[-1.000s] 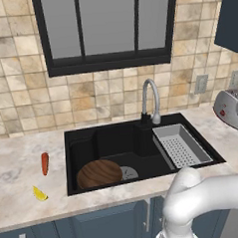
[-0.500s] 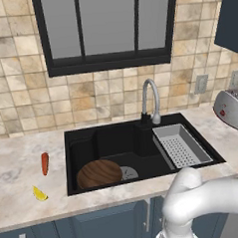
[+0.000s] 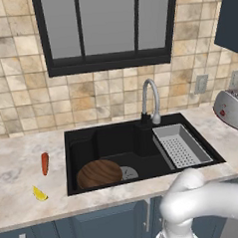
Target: Remove the carrot and lemon wedge from the sink. Then move the bowl and cup from the counter to the sink for washing.
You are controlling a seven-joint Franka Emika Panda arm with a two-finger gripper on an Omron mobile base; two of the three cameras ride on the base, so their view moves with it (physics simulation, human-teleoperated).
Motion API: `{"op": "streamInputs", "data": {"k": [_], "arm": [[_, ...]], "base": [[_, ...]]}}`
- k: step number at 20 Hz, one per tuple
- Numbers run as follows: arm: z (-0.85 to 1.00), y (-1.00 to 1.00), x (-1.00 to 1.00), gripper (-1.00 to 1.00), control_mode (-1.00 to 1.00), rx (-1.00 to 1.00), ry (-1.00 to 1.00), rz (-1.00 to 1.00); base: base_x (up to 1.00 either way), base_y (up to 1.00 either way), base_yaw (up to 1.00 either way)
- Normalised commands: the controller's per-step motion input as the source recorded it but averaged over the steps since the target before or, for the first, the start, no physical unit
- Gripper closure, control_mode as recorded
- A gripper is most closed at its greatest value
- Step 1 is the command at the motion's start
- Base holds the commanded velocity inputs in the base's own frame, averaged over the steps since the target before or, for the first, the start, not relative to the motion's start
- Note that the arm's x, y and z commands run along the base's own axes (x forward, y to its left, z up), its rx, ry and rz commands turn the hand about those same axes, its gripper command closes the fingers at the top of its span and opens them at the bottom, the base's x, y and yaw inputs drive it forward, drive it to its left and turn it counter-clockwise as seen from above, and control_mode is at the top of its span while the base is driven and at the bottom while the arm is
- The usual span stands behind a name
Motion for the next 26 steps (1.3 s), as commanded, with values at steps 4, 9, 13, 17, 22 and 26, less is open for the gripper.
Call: {"op": "streamInputs", "data": {"k": [4,9,13,17,22,26], "arm": [[-0.06,0.27,-0.30,1.00,-1.00,0.00,-0.02,0.00],[0.09,0.33,-0.23,1.00,-1.00,0.00,-0.02,0.00],[0.29,0.34,-0.19,1.00,-1.00,0.00,-0.03,0.00],[0.32,0.36,-0.20,1.00,-1.00,0.00,-0.04,0.01],[0.30,0.37,-0.22,1.00,-1.00,-0.01,-0.09,0.04],[0.24,0.36,-0.23,1.00,-1.00,0.00,-0.04,0.05]], "base": [[0.00,0.00,0.00],[0.00,0.00,0.00],[0.00,0.00,0.00],[0.00,0.00,0.00],[0.00,0.00,0.00],[0.00,0.00,0.00]]}}
